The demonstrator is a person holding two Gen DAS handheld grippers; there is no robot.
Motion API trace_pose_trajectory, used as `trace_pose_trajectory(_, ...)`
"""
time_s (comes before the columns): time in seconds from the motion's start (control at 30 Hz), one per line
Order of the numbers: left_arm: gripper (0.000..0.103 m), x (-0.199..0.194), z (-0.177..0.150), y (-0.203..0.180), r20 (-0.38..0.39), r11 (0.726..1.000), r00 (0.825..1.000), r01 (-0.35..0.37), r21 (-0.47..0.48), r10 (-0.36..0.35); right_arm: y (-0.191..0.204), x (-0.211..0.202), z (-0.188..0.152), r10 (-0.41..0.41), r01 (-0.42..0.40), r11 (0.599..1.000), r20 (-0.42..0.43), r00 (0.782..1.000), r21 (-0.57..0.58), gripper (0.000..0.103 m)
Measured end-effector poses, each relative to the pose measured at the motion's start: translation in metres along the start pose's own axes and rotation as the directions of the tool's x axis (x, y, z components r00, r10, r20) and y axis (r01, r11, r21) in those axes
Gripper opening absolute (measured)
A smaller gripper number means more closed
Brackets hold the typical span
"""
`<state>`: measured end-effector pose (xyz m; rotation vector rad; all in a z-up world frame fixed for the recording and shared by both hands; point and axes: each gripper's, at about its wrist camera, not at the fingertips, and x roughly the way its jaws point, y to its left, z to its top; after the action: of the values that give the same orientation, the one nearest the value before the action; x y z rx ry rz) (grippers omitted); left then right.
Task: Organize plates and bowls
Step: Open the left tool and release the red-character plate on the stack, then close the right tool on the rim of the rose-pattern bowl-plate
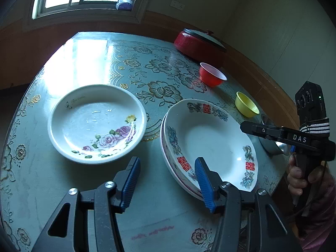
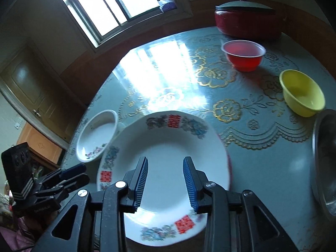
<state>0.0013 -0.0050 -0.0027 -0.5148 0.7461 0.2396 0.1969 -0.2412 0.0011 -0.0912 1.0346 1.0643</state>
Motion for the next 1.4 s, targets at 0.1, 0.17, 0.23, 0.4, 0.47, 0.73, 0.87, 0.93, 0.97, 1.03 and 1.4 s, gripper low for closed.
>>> trace_pose_trajectory(0.1,0.06,-0.006,0.002,0.011,0.014,1.0,1.0,-0.011,-0.022,0.011,0.023,0.013,0.008,0.095,-0.095,0.995,-0.019,0.995,-0.028,0.038)
trace_pose_trajectory(0.17,0.063,-0.012,0.003,0.02,0.028,0.999,0.999,-0.017,-0.039,0.018,0.04,0.023,0.013,0.146,-0.147,0.988,-0.035,0.989,-0.052,0.038)
trace_pose_trajectory(0.23,0.071,-0.015,0.004,0.029,0.032,0.998,0.999,-0.025,-0.056,0.027,0.055,0.034,0.018,0.187,-0.191,0.979,-0.06,0.98,-0.067,0.038)
trace_pose_trajectory(0.4,0.089,-0.022,0.007,0.058,0.037,0.991,0.997,-0.062,-0.121,0.067,0.088,0.059,0.033,0.213,-0.222,0.97,-0.095,0.972,-0.104,0.038)
trace_pose_trajectory(0.47,0.097,-0.026,0.009,0.07,0.05,0.985,0.994,-0.088,-0.147,0.096,0.097,0.068,0.04,0.216,-0.227,0.968,-0.103,0.971,-0.108,0.038)
trace_pose_trajectory(0.73,0.103,-0.021,0.022,0.112,0.047,0.964,0.982,-0.171,-0.205,0.184,0.113,0.115,0.059,0.149,-0.167,0.979,-0.154,0.977,-0.115,0.038)
trace_pose_trajectory(0.87,0.103,-0.011,0.028,0.137,0.019,0.948,0.992,-0.116,-0.297,0.127,0.111,0.131,0.064,0.125,-0.144,0.985,-0.169,0.978,-0.1,0.038)
trace_pose_trajectory(0.93,0.1,-0.005,0.031,0.145,0.0,0.941,0.993,-0.111,-0.319,0.117,0.111,0.141,0.066,0.117,-0.136,0.986,-0.183,0.976,-0.093,0.038)
trace_pose_trajectory(0.97,0.096,-0.003,0.033,0.149,-0.006,0.939,0.994,-0.109,-0.326,0.113,0.111,0.144,0.067,0.114,-0.133,0.987,-0.188,0.976,-0.093,0.038)
trace_pose_trajectory(1.03,0.093,0.001,0.035,0.155,-0.019,0.934,0.995,-0.1,-0.342,0.099,0.111,0.151,0.07,0.101,-0.122,0.988,-0.196,0.975,-0.096,0.038)
trace_pose_trajectory(1.4,0.07,0.013,0.045,0.16,-0.043,0.946,0.999,-0.034,-0.322,0.021,0.118,0.181,0.075,0.069,-0.108,0.984,-0.259,0.963,-0.138,0.039)
